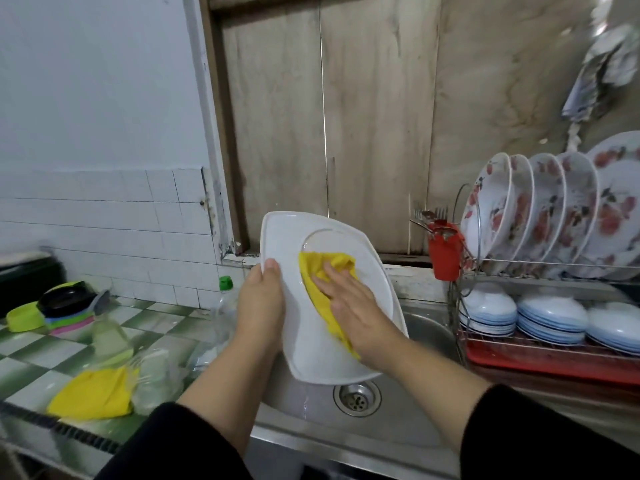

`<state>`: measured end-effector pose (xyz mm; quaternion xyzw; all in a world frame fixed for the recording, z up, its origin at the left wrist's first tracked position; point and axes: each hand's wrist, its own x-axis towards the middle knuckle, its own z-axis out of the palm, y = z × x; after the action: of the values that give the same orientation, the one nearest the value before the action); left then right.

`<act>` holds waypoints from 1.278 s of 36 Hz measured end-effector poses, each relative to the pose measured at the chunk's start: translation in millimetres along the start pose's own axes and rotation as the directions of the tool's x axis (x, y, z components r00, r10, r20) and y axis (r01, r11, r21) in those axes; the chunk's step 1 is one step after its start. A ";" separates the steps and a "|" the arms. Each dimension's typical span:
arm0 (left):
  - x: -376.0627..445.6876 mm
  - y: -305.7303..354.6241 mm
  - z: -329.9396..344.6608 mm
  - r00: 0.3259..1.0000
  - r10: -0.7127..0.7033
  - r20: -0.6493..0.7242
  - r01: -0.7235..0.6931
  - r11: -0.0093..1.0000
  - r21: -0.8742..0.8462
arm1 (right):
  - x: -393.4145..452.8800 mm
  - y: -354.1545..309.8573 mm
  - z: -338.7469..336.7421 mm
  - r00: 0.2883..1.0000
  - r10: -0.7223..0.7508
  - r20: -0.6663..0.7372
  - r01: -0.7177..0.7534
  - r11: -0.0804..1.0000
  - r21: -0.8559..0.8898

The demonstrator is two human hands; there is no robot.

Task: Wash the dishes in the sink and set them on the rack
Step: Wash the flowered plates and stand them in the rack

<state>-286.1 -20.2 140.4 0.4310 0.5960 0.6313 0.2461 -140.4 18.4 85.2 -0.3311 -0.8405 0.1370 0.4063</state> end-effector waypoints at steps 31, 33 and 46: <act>21.3 8.8 -13.9 0.988 0.121 0.097 -0.122 0.992 0.005 | 55.9 76.0 -66.4 0.954 0.241 -0.178 -0.237 0.971 0.046; 22.8 8.8 -12.8 0.996 0.063 0.067 -0.056 0.993 -0.100 | 35.0 77.6 -57.4 0.926 0.306 -0.221 -0.275 0.948 0.160; 11.0 15.5 17.8 0.999 -0.025 0.032 0.032 0.969 -0.244 | -20.0 11.3 20.1 0.957 -0.160 -0.241 0.060 0.926 -0.374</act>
<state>-273.6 -4.1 156.6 0.3976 0.5162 0.6901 0.3151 -141.9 14.2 55.0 -0.3675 -0.8061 -0.0897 0.4551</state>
